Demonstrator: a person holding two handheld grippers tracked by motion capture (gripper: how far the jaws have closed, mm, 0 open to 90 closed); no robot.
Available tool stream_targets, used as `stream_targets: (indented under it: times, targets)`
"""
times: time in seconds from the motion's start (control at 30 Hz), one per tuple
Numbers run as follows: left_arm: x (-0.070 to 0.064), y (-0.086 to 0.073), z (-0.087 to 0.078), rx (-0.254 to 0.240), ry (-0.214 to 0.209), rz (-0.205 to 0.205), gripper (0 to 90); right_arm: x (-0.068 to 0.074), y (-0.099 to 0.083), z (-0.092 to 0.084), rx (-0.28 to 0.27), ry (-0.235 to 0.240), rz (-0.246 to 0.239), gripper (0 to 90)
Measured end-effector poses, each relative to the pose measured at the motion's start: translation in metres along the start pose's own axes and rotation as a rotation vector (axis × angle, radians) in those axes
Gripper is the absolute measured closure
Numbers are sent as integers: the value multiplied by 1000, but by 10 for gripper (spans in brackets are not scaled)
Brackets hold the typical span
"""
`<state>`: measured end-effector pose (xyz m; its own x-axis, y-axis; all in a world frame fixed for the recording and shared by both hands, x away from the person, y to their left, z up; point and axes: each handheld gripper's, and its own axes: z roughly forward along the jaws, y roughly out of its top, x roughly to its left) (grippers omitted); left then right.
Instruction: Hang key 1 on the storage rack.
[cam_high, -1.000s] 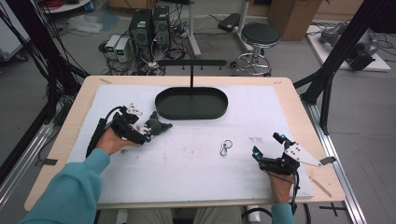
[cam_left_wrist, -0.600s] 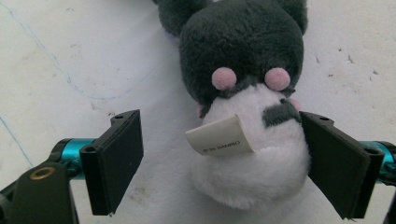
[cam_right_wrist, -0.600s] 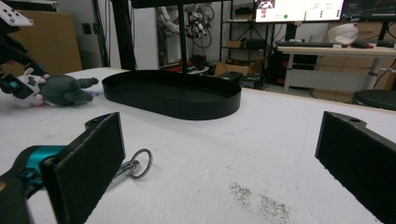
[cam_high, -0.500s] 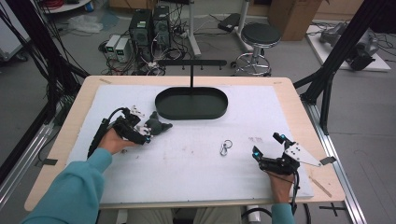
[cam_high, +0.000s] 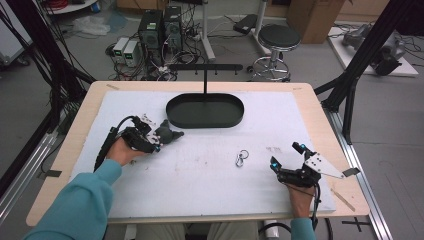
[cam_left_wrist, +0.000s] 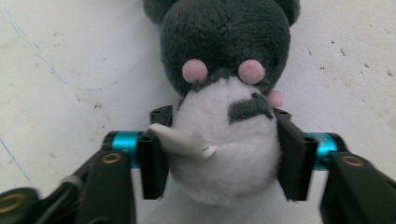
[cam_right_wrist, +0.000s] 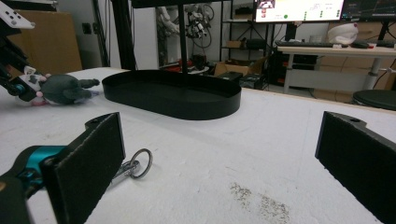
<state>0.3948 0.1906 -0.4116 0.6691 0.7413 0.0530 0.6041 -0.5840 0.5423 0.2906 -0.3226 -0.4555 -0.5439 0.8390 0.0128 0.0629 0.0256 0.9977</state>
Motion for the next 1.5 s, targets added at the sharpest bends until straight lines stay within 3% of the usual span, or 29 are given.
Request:
stream_targets:
  times: [0.33, 0.47, 0.87, 1.23, 1.5]
  targets:
    - [-2, 0, -3, -7, 16, 14, 519, 0, 0, 0, 4, -1, 3, 7]
    - [-1, 1, -8, -38, 16, 22, 523, 0, 0, 0, 2, -1, 4, 7]
    - [9, -1, -29, -161, 4, -10, 526, 1, 0, 0, 6, 0, 6, 7]
    - [10, 13, -49, -249, 39, 24, 526, 1, 0, 0, 6, -2, 2, 7]
    - [10, 22, -59, -285, 56, 43, 526, 1, 0, 0, 7, -2, 4, 7]
